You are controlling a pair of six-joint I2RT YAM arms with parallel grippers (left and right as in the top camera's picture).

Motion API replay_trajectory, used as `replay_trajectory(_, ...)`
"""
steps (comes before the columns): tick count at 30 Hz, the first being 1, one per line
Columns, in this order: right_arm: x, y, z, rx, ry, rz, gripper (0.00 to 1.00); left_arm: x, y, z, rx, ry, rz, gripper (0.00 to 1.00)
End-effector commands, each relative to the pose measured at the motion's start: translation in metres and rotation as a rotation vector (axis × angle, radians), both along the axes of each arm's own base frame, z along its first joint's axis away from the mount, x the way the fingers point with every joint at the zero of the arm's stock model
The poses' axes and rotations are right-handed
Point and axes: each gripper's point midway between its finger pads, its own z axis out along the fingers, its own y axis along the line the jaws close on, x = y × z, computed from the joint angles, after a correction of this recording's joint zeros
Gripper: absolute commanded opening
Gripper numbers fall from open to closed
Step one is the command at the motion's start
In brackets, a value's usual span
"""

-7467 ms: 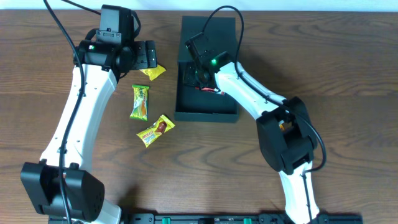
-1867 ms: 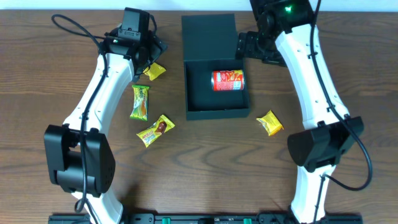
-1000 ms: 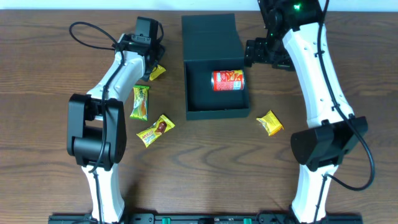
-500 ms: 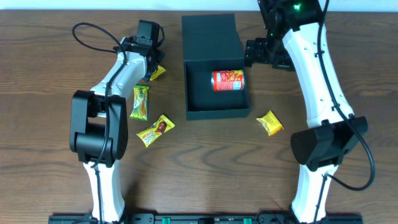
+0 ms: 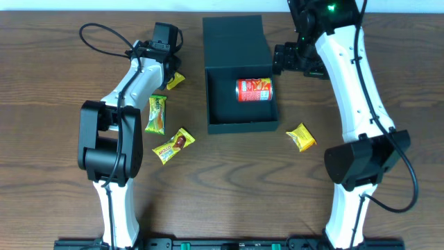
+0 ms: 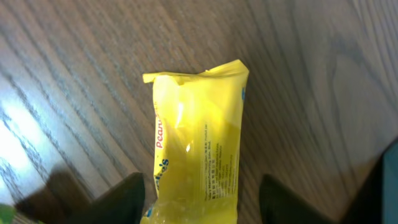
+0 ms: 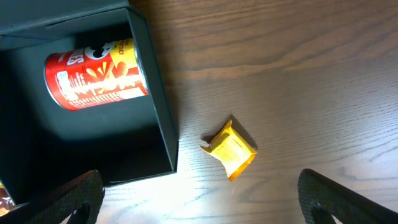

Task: Pack container
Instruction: 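Carry the yellow pouch with the left gripper into the box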

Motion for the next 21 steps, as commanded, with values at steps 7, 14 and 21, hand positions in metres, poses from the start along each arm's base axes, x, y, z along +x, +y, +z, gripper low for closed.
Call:
replay_trajectory(7,-0.001,-0.006,0.016,-0.002,-0.04,0.0,0.99,0.005,0.006,-0.019,0.038,0.018,0.006,0.81)
replay_trajectory(14,-0.004,-0.006,0.016,-0.006,-0.028,0.0,0.99,0.003,0.005,-0.033,0.035,0.041,0.003,0.67)
replay_trajectory(21,-0.004,-0.006,0.016,-0.005,-0.029,0.0,0.99,0.005,0.005,-0.034,0.035,0.034,0.003,0.52)
